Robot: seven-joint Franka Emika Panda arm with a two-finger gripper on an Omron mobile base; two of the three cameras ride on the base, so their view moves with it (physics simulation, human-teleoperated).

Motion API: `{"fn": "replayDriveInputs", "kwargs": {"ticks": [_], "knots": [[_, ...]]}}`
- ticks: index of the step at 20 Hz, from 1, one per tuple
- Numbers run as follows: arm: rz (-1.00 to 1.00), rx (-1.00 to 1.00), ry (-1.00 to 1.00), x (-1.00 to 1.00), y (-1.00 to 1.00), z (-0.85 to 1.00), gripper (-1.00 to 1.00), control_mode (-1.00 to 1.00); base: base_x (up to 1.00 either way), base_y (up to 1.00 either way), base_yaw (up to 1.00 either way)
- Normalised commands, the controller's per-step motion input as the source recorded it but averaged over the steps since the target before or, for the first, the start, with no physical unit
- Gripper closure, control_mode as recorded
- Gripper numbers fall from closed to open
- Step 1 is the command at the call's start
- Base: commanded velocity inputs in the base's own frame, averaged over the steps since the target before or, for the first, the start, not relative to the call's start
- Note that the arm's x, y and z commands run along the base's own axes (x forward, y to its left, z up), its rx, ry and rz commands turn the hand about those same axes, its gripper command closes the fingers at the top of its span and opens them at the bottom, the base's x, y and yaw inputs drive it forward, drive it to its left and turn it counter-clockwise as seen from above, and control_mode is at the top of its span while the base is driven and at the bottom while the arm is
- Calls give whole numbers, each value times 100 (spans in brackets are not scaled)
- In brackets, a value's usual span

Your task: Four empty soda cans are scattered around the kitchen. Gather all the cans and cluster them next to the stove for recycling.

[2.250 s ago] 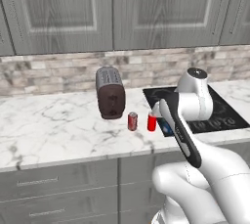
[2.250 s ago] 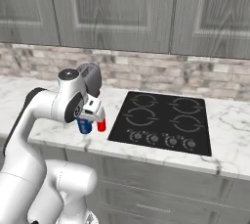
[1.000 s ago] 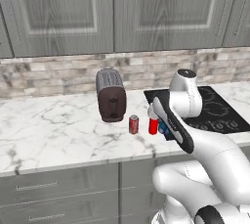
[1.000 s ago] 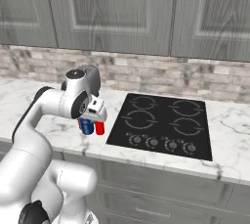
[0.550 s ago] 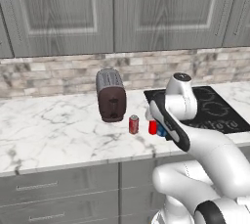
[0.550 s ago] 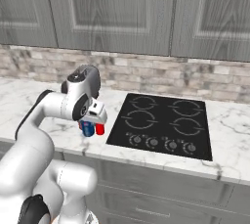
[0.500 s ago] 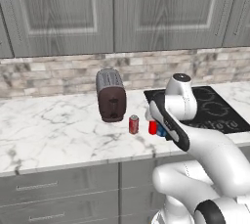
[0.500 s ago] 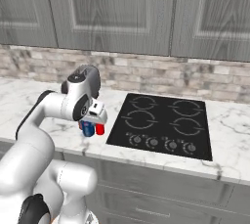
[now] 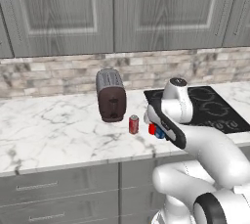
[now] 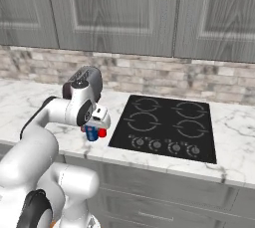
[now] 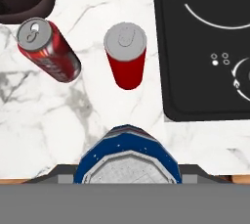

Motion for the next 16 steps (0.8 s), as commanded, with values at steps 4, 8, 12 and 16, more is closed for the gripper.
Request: {"fn": "replayDriveInputs", "kwargs": {"ticks": [4,8,12,16], "knots": [[0,-3,0,13,0,-22,100,-100,0,0,0],[0,-2,0,10,0,-19,100,-100,0,0,0],[0,0,0,9,0,-18,100,-100,0,0,0],[0,0,0,10,0,-16,100,-100,0,0,0]]}}
